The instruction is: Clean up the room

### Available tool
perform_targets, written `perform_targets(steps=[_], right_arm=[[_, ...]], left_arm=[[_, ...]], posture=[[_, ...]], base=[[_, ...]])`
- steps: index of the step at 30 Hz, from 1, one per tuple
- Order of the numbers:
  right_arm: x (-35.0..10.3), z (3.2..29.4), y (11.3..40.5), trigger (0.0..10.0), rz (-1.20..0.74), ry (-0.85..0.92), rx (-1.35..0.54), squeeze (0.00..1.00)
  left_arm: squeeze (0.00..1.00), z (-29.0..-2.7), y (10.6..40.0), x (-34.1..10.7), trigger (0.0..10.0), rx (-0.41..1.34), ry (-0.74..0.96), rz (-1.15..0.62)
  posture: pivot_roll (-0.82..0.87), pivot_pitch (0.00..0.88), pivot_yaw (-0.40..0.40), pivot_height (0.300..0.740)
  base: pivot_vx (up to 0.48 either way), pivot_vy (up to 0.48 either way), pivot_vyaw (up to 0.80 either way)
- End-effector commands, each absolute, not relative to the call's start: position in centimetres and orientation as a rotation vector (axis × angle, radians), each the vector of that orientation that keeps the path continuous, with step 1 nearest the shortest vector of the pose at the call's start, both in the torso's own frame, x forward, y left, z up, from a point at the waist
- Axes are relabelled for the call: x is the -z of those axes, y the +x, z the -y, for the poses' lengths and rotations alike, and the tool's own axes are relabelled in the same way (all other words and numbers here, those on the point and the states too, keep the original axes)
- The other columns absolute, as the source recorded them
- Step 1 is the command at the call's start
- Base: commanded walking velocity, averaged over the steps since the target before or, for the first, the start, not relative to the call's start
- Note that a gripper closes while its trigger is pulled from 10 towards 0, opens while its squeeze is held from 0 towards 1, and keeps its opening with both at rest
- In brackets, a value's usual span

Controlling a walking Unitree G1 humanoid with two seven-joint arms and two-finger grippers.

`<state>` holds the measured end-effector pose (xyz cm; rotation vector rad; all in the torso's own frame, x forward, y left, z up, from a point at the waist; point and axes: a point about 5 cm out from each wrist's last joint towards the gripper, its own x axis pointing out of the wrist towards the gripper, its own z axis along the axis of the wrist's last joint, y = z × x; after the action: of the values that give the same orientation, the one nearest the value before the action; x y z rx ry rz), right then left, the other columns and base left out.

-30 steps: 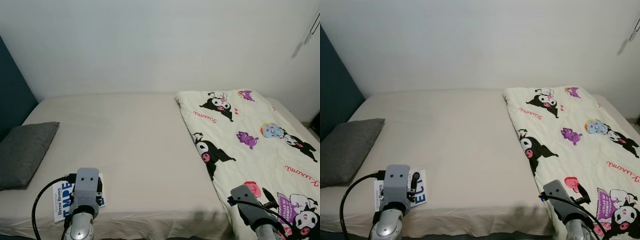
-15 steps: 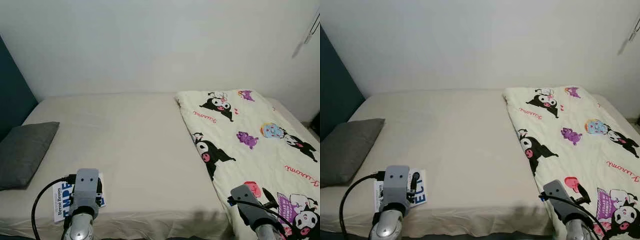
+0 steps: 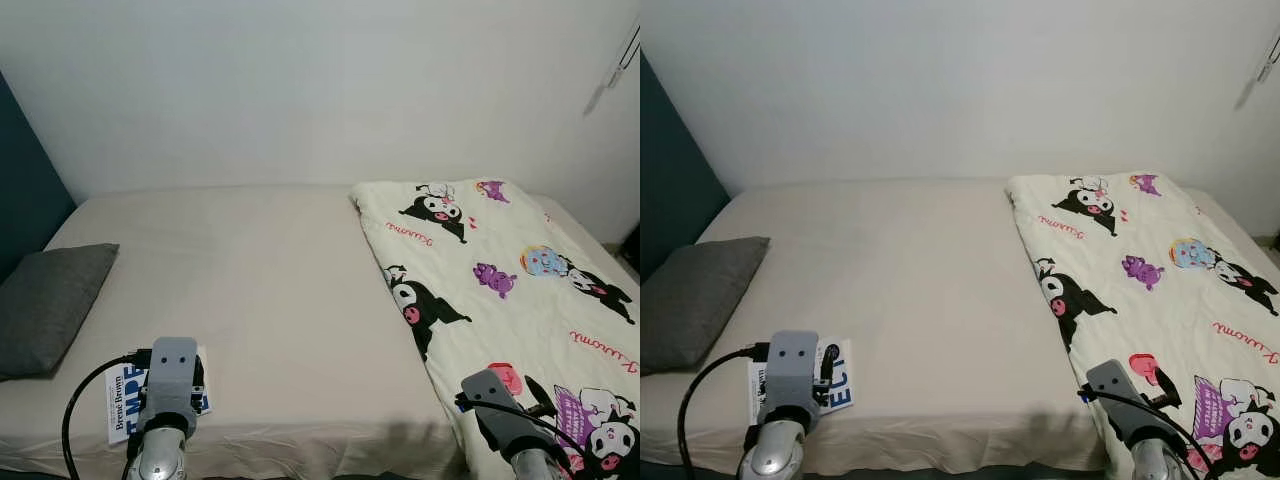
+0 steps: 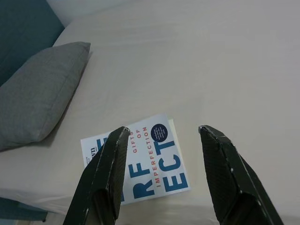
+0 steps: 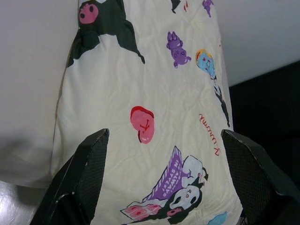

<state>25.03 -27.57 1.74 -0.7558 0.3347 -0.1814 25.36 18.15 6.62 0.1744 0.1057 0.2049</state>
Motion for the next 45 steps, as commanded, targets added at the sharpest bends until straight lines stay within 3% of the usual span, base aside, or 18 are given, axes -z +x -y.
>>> perform_targets(steps=[1, 45], right_arm=[[-1.36, 27.73, 24.58, 10.0, -0.353, -0.751, 0.180, 0.00], [-1.20, 27.55, 24.22, 10.0, -0.349, -0.750, 0.179, 0.00]], left_arm=[[0.00, -18.29, 24.97, -6.24, 10.0, -0.206, 0.180, -0.128], [0.00, -18.34, 24.99, -6.28, 10.0, -0.200, 0.185, -0.129]], posture=[[0.02, 0.145, -0.005, 0.740], [0.02, 0.150, 0.000, 0.740]], base=[[0.000, 0.000, 0.00], [0.000, 0.000, 0.00]])
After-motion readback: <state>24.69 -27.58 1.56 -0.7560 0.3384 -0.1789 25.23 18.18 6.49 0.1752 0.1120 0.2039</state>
